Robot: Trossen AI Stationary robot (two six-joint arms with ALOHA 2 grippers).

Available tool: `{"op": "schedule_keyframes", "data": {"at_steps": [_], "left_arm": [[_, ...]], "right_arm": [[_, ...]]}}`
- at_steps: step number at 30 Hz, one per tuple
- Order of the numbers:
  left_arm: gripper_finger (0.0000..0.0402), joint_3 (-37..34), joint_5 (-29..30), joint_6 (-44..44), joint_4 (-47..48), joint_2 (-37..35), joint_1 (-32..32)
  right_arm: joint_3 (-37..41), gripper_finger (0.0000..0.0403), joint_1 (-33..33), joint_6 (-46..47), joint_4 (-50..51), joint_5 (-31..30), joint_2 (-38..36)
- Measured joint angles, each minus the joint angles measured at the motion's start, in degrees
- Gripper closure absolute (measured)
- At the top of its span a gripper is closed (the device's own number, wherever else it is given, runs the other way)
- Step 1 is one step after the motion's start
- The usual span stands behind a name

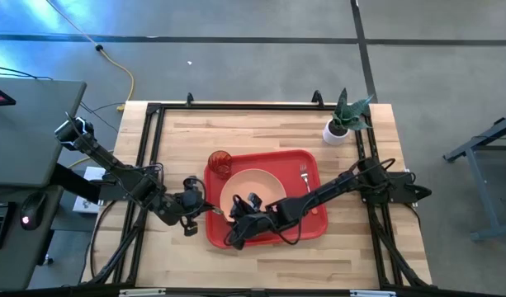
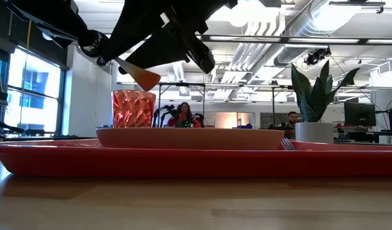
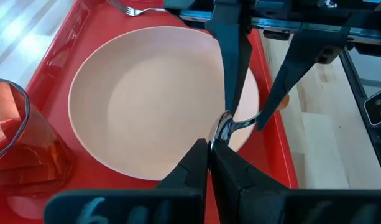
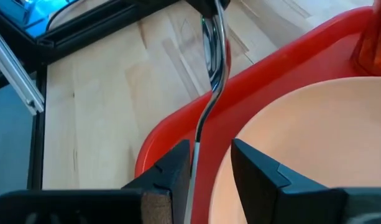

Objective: Pick and place plate/cup/fork/spoon on tray
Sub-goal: Put the orange spoon on the red serving tray to the left of the orange fork

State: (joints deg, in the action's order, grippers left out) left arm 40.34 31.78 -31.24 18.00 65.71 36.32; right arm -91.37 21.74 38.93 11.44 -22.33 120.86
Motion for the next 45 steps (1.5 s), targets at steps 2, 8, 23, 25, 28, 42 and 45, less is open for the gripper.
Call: {"op": "schedule_keyframes", "data": {"at_steps": [2, 8, 23, 25, 28, 42, 45], "left_arm": [[0.0399, 0.0, 0.1, 0.0, 0.0, 0.0, 0.0], [0.0398, 0.0, -0.1, 0.9, 0.4, 0.0, 0.0], [0.0289, -1.5, 15.8, -2.0, 2.3, -0.1, 0.4], [0.0277, -2.5, 18.5, -2.9, 1.2, -0.1, 2.3], [0.0266, -4.0, 20.6, -2.6, -0.8, -0.1, 5.7], [0.0289, -5.0, 20.4, 8.1, -15.8, 4.3, 8.6], [0.0294, -5.0, 18.4, 9.9, -18.7, 6.2, 7.2]], "right_arm": [[0.0, 0.0308, -0.1, 0.2, -0.1, 0.4, 0.0], [0.0, 0.0393, -0.1, 2.8, -0.2, 0.5, 0.0], [1.6, 0.0401, -0.5, 24.1, 28.0, -5.4, -6.5], [4.6, 0.0402, 0.3, 27.2, 30.5, -7.7, -10.0], [12.7, 0.0402, 2.0, 32.6, 30.7, -11.5, -17.0], [62.4, 0.0403, -1.3, 51.1, -10.6, -10.5, -35.2], [64.4, 0.0403, -2.3, 51.0, -13.1, -9.0, -34.1]]}}
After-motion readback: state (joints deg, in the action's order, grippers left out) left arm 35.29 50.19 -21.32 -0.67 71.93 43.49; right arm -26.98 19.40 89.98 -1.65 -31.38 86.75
